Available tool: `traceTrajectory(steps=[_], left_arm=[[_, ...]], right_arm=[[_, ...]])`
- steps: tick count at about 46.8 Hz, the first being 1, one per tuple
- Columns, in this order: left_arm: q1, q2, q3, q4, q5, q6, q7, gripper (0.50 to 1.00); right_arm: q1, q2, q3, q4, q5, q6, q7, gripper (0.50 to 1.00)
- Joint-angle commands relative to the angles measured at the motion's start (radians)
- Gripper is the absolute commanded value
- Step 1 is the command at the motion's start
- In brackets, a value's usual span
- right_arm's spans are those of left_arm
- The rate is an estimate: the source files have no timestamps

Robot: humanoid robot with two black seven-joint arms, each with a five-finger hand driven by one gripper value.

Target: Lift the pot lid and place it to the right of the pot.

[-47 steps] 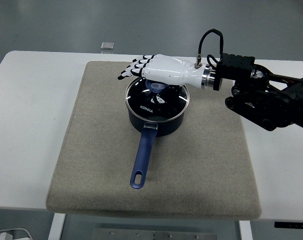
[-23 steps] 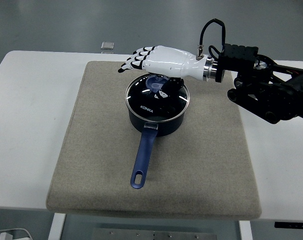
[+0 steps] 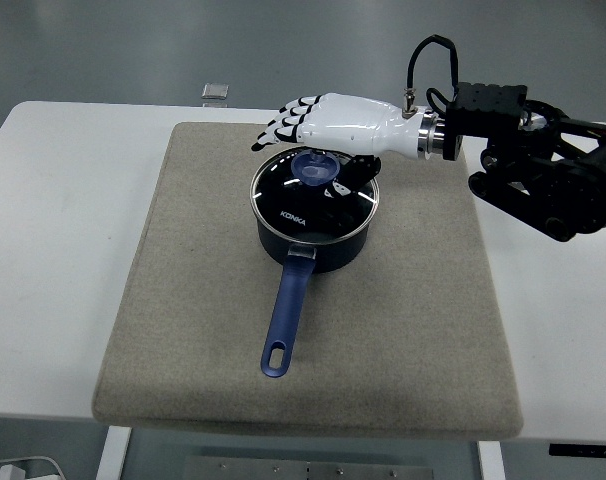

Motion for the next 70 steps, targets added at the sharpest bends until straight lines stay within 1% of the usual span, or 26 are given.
traceTrajectory(steps=[1, 32, 42, 60, 70], left_arm=[[0.000, 0.000, 0.000, 0.000, 0.000, 0.000, 0.000, 1.000], [0.000, 0.000, 0.000, 0.000, 0.000, 0.000, 0.000, 1.000], [0.000, 0.000, 0.000, 0.000, 0.000, 0.000, 0.000, 1.000], [0.000, 0.000, 0.000, 0.000, 0.000, 0.000, 0.000, 1.000], [0.000, 0.000, 0.000, 0.000, 0.000, 0.000, 0.000, 1.000]], right_arm=[[0.005, -0.006, -0.003, 0.002, 0.001, 0.001, 0.000, 0.905], [0.005, -0.009, -0.018, 0.002, -0.026, -0.011, 0.000, 0.905], [0.008, -0.009, -0.037, -0.001, -0.033, -0.033, 0.000, 0.905], [0.008, -0.013, -0.057, -0.007, -0.046, -0.048, 0.000, 0.905], [0.014, -0.036, -0.060, -0.004, -0.045, -0.046, 0.000, 0.905]])
